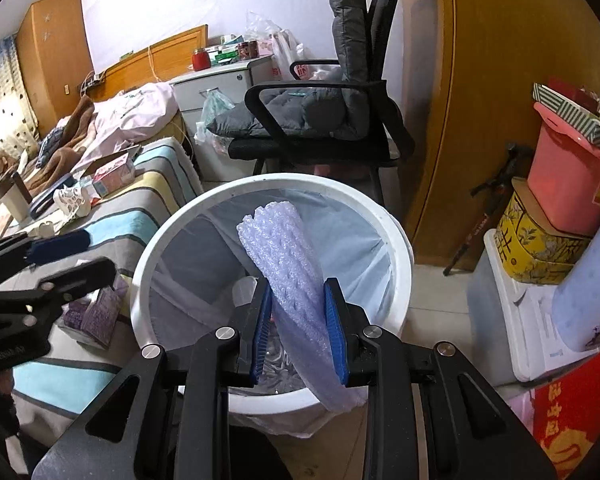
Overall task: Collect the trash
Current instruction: 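Carry the foam net and purple juice box over the white trash bin with both tools, then open both tools to drop the juice box and foam net into the bin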
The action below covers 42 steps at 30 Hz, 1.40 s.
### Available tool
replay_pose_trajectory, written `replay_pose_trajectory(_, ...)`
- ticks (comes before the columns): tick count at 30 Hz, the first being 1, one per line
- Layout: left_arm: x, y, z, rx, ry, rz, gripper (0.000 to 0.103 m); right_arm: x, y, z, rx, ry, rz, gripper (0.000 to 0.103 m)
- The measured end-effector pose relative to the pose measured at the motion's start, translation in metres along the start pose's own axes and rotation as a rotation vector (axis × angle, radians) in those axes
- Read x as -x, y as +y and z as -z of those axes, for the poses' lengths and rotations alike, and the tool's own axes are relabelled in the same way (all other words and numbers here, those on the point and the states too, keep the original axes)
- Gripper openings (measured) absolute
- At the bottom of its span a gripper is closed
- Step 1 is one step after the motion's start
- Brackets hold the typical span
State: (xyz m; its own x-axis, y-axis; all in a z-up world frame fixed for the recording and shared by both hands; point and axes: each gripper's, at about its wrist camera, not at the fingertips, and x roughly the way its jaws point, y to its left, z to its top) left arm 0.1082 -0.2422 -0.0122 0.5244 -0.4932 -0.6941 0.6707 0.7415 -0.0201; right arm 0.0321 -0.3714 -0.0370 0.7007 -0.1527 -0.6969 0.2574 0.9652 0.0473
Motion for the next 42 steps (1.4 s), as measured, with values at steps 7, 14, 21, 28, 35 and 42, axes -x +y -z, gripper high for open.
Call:
replay_pose_trajectory(7, -0.003, 0.018, 0.022, 0.044, 0.062, -0.107, 0.083, -0.002, 0.005, 0.002, 0.009, -0.001, -0.031, 0.029)
replay_pose_trajectory(14, -0.017, 0.017, 0.032, 0.069, 0.108, -0.074, 0.082, -0.002, 0.009, -0.001, 0.021, -0.007, -0.041, 0.029)
replay_pose_trajectory(21, -0.012, 0.014, 0.027, 0.062, 0.092, -0.064, 0.062, 0.001, 0.008, 0.001, 0.022, -0.008, -0.044, 0.029)
replay_pose_trajectory(28, -0.007, 0.000, 0.003, 0.038, 0.034, -0.034, 0.062, 0.004, 0.003, -0.003, 0.010, -0.020, -0.035, 0.029)
replay_pose_trajectory(35, -0.022, -0.024, -0.026, 0.002, 0.005, 0.014, 0.062, 0.001, -0.008, -0.008, 0.000, -0.025, 0.000, 0.029)
replay_pose_trajectory(42, -0.044, -0.031, -0.040, 0.014, 0.021, 0.056, 0.063, -0.013, -0.017, -0.010, -0.001, 0.009, 0.034, 0.029)
